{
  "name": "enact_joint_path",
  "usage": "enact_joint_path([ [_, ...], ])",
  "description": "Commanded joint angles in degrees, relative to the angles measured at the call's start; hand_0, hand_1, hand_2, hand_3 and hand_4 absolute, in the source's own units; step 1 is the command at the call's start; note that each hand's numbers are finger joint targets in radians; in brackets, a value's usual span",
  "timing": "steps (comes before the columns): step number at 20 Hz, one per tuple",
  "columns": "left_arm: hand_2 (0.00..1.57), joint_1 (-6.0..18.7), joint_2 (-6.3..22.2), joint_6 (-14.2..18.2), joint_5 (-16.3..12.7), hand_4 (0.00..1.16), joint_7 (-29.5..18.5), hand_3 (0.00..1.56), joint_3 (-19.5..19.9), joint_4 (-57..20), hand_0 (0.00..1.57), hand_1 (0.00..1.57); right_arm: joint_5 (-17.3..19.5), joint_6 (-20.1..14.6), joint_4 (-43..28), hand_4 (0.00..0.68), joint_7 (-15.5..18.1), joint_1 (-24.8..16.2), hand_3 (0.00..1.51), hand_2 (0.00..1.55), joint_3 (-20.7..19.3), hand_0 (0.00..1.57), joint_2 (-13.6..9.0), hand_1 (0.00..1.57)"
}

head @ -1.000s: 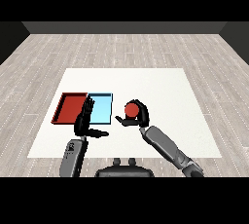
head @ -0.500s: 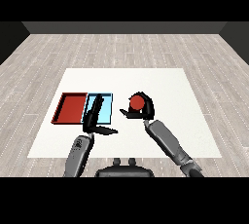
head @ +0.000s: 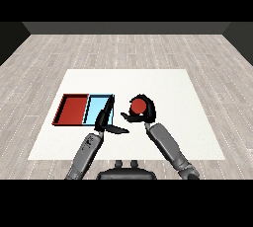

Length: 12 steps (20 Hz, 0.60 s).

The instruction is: Pick the red can and put it in the red box

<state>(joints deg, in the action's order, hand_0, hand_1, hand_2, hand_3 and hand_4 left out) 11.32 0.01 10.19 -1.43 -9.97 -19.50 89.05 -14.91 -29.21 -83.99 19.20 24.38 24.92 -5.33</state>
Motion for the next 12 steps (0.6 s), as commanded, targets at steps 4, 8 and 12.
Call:
enact_joint_path([
  [4,0.0,-2.57,1.99,-3.94,-3.07,0.0,-4.48,0.0,1.19,-3.91,0.0,0.0,3.46,4.27,-5.69,0.651,-0.24,-4.33,1.39,1.44,-1.96,1.45,0.04,1.45],
  [8,0.0,2.32,0.0,1.13,-4.27,0.0,-6.14,0.0,-1.97,-11.6,0.0,0.0,5.66,5.93,-2.96,0.652,0.18,-3.51,1.39,1.44,-3.25,1.47,4.39,1.47],
  [12,0.0,8.2,-0.01,2.9,-7.49,0.0,-6.23,0.0,-3.28,-16.51,0.0,0.0,9.33,4.64,-5.78,0.654,-2.83,-3.74,1.38,1.43,-2.06,1.46,4.71,1.46],
])
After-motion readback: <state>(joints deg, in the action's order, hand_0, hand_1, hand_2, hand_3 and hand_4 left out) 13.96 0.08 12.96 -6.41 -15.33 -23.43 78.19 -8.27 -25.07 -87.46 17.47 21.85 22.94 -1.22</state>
